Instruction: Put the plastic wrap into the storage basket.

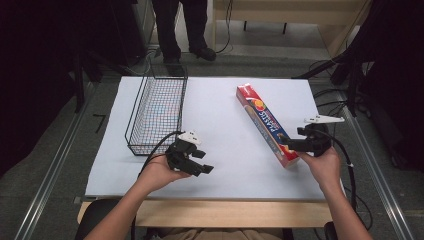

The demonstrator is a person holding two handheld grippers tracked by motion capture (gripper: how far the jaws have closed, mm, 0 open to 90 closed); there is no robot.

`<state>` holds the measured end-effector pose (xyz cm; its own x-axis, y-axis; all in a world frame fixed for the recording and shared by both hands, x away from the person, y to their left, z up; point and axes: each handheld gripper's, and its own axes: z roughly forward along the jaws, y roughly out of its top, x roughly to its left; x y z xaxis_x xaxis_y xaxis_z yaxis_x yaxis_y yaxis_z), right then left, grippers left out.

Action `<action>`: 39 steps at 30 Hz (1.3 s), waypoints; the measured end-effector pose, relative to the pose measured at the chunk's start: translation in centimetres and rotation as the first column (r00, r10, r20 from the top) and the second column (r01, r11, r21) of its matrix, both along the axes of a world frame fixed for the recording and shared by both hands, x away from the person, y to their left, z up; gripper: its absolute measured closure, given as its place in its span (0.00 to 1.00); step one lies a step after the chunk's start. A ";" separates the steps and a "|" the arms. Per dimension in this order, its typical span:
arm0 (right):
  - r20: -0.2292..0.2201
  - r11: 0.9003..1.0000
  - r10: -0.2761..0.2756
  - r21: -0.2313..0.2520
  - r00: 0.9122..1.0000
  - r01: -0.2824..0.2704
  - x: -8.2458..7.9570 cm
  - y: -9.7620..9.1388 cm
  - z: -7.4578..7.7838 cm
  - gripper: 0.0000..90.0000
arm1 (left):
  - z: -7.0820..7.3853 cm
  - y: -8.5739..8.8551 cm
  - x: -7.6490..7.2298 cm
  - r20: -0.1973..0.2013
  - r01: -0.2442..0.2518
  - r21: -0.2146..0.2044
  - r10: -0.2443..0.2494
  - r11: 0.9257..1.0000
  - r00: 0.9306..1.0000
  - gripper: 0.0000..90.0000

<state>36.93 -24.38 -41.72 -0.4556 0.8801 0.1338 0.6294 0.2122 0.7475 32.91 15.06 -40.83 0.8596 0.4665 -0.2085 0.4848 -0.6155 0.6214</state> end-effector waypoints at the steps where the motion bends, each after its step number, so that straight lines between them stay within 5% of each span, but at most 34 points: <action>1: 0.000 1.000 0.011 -0.010 1.000 -0.011 0.6 0.4 0.3 0.27 | 0.0 -0.1 0.0 0.001 0.007 0.003 -0.007 1.000 1.000 0.41; 8: -0.026 0.998 0.009 -0.058 1.000 -0.011 2.7 1.5 0.7 0.26 | -0.4 -0.2 0.1 -0.002 0.005 0.022 -0.005 1.000 1.000 0.41; 9: -0.049 0.997 0.034 -0.068 0.998 -0.037 3.3 1.9 0.7 0.38 | -0.4 -0.2 0.1 -0.004 0.001 0.018 -0.001 1.000 1.000 0.41; 17: -0.124 0.999 0.017 -0.042 0.992 -0.022 5.3 3.1 0.1 0.40 | -0.3 0.0 0.2 0.004 -0.001 0.021 0.001 1.000 1.000 0.41; 24: -0.106 0.994 0.030 -0.105 0.994 -0.041 6.2 4.3 -0.8 0.34 | -0.3 -0.1 0.2 0.008 0.000 0.026 0.000 1.000 1.000 0.41; 28: -0.114 0.990 0.036 -0.132 0.993 -0.051 6.8 5.3 -1.4 0.34 | -0.3 -0.1 0.2 0.010 -0.002 0.027 0.001 1.000 1.000 0.41; 30: -0.164 0.987 0.020 -0.151 0.986 -0.045 7.4 5.8 -1.9 0.34 | -0.3 -0.1 0.1 0.014 -0.004 0.026 0.004 1.000 1.000 0.41; 39: -0.163 0.976 0.009 -0.215 0.987 -0.045 8.2 6.7 -2.8 0.37 | -0.2 -0.1 0.1 0.018 -0.006 0.025 0.006 1.000 1.000 0.41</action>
<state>45.09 -17.65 -44.47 -0.4676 0.8838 0.0140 0.7290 0.3767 0.5715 32.99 15.00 -41.07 0.8603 0.4763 -0.1816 0.4774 -0.6281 0.6144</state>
